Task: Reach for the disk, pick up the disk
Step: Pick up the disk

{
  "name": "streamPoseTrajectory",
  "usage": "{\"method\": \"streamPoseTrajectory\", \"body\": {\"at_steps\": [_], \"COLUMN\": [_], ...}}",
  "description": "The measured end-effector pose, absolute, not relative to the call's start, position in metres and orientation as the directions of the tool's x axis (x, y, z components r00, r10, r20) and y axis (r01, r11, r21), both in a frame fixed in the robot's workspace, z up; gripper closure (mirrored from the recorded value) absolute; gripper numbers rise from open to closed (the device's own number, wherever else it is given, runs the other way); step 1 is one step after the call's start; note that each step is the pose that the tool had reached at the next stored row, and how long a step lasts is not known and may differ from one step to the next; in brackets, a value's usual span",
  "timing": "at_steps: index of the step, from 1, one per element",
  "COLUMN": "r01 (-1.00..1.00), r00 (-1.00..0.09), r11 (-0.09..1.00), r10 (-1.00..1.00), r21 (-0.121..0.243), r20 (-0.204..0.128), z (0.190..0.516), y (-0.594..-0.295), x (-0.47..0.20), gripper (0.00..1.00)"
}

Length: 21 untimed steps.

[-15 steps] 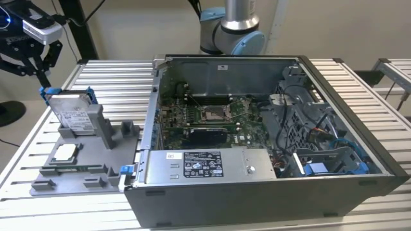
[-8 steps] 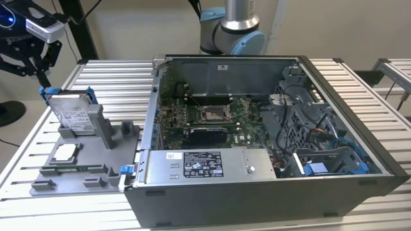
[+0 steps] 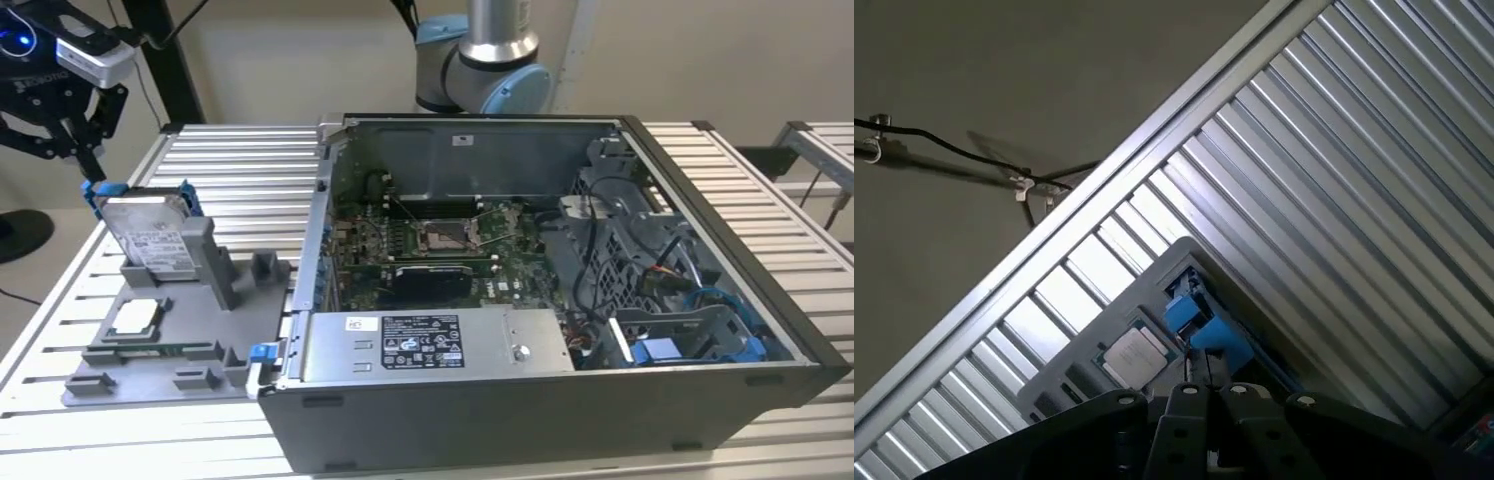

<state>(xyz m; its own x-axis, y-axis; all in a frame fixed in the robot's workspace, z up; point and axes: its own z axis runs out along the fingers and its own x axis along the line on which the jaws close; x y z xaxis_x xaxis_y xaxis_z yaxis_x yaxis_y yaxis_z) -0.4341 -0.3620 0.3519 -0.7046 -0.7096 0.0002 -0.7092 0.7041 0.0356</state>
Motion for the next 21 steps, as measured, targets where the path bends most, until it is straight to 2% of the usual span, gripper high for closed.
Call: {"method": "streamPoseTrajectory", "body": {"at_steps": [8, 21], "r01": [-0.721, -0.788], "r00": [-0.692, -0.615], "r11": [0.692, 0.615], "r10": [-0.722, -0.789], "r21": [0.036, 0.036], "r20": [0.000, 0.000], "z": [0.3519, 0.3520], "y": [-0.3620, -0.3620], "x": [-0.4341, -0.4341], "gripper": [1.00, 1.00]}}
